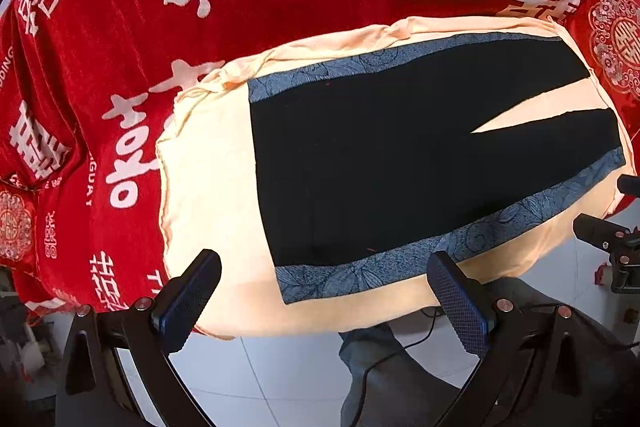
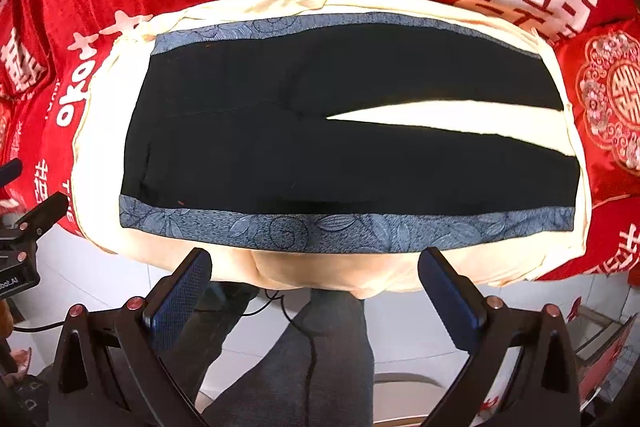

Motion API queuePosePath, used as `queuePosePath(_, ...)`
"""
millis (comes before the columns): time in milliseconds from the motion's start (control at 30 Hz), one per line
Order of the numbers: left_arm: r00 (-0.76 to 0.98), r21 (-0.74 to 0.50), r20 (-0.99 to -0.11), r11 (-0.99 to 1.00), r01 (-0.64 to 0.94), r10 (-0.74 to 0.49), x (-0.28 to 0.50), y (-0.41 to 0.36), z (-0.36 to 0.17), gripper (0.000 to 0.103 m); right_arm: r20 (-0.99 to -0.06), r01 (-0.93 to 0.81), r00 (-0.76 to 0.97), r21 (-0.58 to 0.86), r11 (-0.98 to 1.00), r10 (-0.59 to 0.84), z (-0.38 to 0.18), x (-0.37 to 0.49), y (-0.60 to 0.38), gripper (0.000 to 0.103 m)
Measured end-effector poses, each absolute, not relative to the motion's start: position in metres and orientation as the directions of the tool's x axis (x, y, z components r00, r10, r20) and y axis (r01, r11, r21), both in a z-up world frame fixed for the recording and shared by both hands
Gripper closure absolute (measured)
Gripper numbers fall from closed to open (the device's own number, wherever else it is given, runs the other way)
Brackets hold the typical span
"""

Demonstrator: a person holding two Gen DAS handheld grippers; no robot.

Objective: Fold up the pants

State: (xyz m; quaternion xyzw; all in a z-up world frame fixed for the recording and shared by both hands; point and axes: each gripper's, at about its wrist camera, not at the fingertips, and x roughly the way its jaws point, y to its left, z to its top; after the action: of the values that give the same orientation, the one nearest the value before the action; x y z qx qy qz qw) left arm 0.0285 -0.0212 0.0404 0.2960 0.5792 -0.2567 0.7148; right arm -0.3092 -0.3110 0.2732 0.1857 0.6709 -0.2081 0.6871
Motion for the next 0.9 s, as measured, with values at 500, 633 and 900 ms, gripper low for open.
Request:
queuePosePath(500,0.194,0.15,-0.979,0.877,0.456,0.067,-0.012,-0.023,0.044,0.0,-0.998,0.43,-0.007,0.049,0.902,0.058,0.258,-0.332,-0.352,0.0)
queuePosePath(633,0.143,0.14,-0.986,0.901,0.412,0.087,-0.03,-0.017,0.036,0.0,-0.997,0.415,-0.037,0.048,0.908,0.07,0.248,-0.336,-0.354,0.0)
queuePosePath(900,0.093,0.116,-0.992,0.899,0.423,0.084,-0.034,0.0,0.008,0.0,-0.997,0.465,-0.038,0.042,0.884,0.067,0.233,-0.338,-0.35,0.0)
